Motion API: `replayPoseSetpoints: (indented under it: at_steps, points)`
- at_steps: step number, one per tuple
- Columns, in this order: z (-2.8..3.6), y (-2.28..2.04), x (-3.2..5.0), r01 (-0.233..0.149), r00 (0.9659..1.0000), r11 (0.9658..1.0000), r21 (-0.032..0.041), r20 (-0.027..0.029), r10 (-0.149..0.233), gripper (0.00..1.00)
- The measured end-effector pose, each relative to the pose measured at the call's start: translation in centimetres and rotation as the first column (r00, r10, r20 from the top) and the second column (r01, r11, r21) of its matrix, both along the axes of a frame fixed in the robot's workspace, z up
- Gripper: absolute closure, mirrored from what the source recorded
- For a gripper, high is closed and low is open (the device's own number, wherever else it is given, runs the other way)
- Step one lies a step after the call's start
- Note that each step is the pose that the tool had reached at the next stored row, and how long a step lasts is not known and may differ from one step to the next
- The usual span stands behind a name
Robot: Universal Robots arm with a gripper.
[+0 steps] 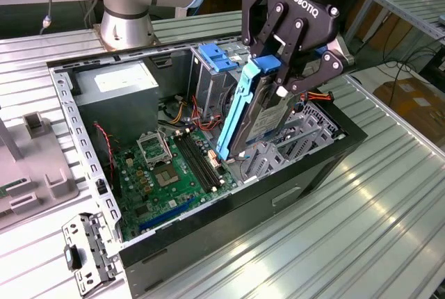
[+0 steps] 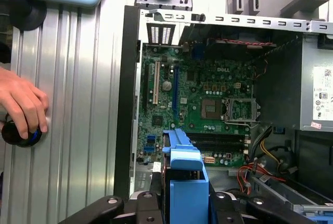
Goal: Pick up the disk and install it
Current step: 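Pick up the disk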
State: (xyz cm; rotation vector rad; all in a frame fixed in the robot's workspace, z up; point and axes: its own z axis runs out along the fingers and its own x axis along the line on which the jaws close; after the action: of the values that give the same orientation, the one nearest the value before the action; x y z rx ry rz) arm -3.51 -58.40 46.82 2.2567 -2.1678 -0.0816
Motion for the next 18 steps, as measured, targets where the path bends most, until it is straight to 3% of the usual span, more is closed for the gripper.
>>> replayPoseSetpoints:
  at_steps: [18]
  points:
    - [0.00,-1.35,1.08,0.000,1.0000,1.0000,0.0000,0.0000,0.000,0.63]
